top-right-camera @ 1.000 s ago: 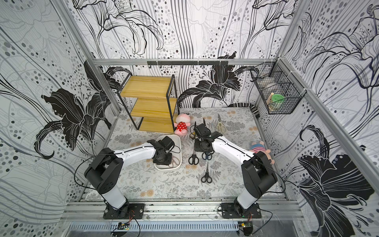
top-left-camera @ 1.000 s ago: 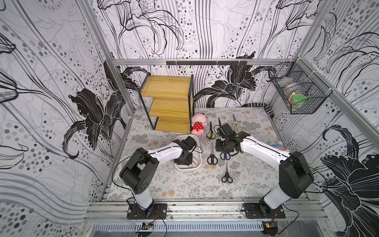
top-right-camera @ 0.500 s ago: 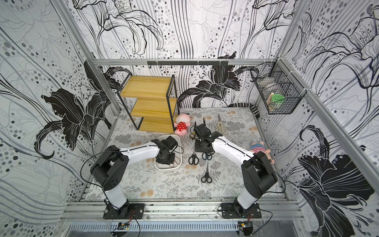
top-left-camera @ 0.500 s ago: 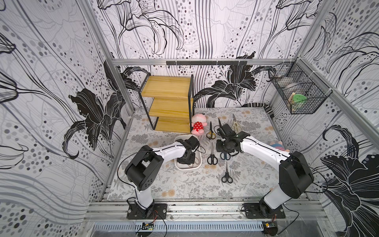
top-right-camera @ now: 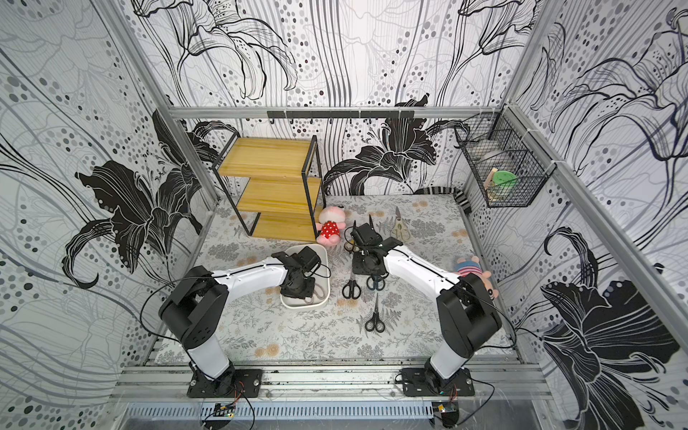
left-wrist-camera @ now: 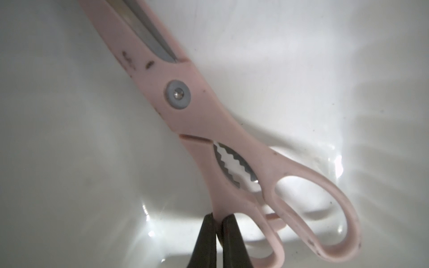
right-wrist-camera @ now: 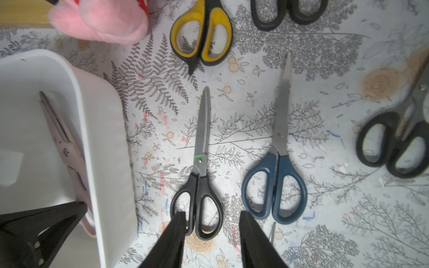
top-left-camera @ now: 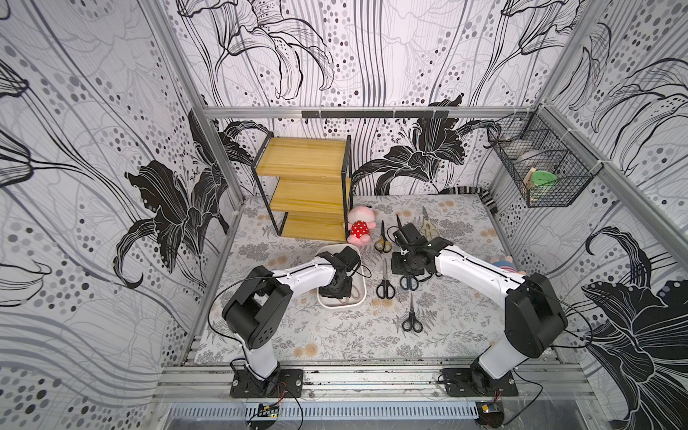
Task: Take the scissors out of the storage box
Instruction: Pick up the scissors from the storage box.
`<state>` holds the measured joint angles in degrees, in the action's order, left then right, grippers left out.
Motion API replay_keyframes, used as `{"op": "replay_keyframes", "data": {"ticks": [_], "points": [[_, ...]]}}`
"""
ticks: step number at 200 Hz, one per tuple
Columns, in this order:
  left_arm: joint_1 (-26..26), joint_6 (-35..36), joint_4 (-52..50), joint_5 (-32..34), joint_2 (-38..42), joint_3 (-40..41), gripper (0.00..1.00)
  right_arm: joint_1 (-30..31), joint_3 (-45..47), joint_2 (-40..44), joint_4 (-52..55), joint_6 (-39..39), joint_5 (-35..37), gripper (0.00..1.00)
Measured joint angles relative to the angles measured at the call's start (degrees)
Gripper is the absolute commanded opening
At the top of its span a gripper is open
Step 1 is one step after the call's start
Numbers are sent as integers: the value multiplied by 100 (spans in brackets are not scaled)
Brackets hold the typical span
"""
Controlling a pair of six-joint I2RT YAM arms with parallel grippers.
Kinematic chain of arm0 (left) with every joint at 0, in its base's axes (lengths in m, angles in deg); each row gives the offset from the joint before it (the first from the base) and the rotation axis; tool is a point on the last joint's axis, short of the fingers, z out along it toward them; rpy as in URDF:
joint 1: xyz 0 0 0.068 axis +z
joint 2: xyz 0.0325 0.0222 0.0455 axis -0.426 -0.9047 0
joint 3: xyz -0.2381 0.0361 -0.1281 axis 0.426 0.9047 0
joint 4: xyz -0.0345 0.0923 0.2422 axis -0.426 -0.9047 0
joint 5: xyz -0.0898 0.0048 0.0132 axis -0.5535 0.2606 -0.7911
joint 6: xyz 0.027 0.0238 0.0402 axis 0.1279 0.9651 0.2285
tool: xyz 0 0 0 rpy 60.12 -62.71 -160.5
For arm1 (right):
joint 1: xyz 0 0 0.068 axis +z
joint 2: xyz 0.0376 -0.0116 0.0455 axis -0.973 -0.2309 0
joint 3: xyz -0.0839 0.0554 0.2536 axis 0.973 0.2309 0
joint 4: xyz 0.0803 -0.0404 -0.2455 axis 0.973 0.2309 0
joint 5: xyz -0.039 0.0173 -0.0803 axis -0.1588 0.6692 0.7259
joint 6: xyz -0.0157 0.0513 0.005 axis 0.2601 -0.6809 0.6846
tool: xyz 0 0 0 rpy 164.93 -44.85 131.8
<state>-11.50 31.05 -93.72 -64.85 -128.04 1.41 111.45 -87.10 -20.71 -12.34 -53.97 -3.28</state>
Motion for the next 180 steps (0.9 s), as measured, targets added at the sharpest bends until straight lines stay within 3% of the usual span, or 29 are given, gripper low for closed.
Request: {"op": "replay_keyframes", "data": {"ticks": [65,134,180], "points": [[127,-63,-33,-50,1174,-11,0,0,-730,-299,-411,411,-658,41],[369,271,212,-455,1353,-9,0,-151,-734,-369,-1198,1290,-2988,50],[369,448,459,-723,1637,131,0,-151,-741,-671,-1233,1537,-3917,51]]}}
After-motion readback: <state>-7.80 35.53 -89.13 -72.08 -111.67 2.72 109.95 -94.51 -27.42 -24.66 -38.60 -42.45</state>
